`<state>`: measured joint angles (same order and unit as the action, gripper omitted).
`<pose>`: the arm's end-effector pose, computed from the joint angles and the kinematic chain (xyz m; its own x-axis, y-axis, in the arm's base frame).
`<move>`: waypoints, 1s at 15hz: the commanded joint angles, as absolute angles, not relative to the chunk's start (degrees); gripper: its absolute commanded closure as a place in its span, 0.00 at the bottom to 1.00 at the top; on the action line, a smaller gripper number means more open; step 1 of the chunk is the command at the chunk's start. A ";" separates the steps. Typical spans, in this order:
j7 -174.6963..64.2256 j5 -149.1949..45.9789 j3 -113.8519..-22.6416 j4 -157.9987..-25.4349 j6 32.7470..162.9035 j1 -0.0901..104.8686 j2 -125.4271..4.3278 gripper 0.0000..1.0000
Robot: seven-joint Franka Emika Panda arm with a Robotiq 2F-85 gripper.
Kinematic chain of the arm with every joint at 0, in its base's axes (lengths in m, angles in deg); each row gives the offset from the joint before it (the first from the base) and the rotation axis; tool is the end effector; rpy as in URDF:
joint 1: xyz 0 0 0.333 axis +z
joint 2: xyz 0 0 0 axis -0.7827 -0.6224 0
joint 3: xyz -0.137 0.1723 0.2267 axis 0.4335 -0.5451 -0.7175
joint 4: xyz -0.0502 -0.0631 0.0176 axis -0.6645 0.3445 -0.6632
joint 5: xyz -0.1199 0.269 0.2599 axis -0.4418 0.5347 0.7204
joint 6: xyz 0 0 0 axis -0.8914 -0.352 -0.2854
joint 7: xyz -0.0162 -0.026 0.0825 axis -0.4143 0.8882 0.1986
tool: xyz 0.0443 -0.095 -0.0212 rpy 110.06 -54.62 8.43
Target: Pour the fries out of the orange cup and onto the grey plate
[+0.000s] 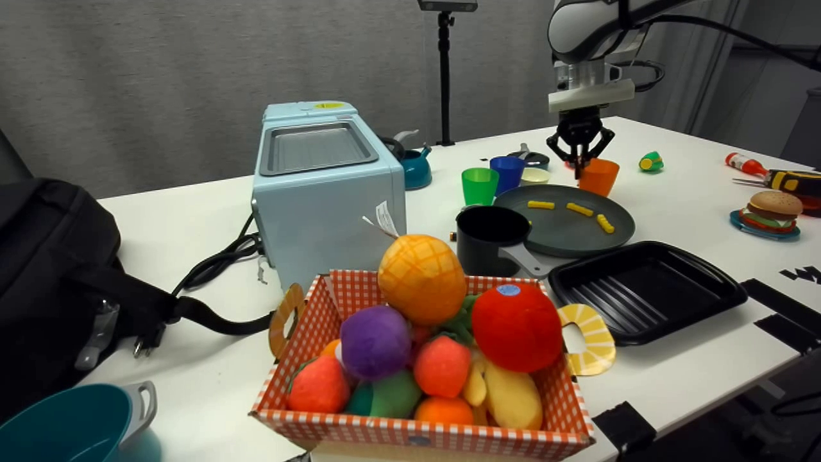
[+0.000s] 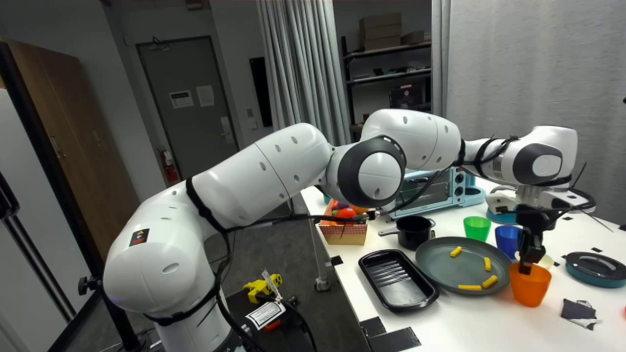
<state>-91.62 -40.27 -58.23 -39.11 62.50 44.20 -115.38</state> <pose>0.7584 -0.1820 0.1815 0.5460 -0.8339 -0.0804 -0.8123 -0.5504 0.1930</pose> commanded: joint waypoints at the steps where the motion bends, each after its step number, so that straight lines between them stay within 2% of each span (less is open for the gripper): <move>1: -91.21 -39.89 -58.81 -34.95 59.30 43.41 -116.81 0.70; 3: -90.71 -39.78 -59.00 -34.80 59.83 43.37 -116.57 0.61; 11: -90.22 -38.50 -59.90 -31.54 59.25 42.96 -113.66 0.01; 15: -88.61 -36.09 -62.12 -30.96 58.96 42.43 -111.39 0.00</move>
<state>-91.09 -38.17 -59.91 -32.76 62.03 43.76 -112.58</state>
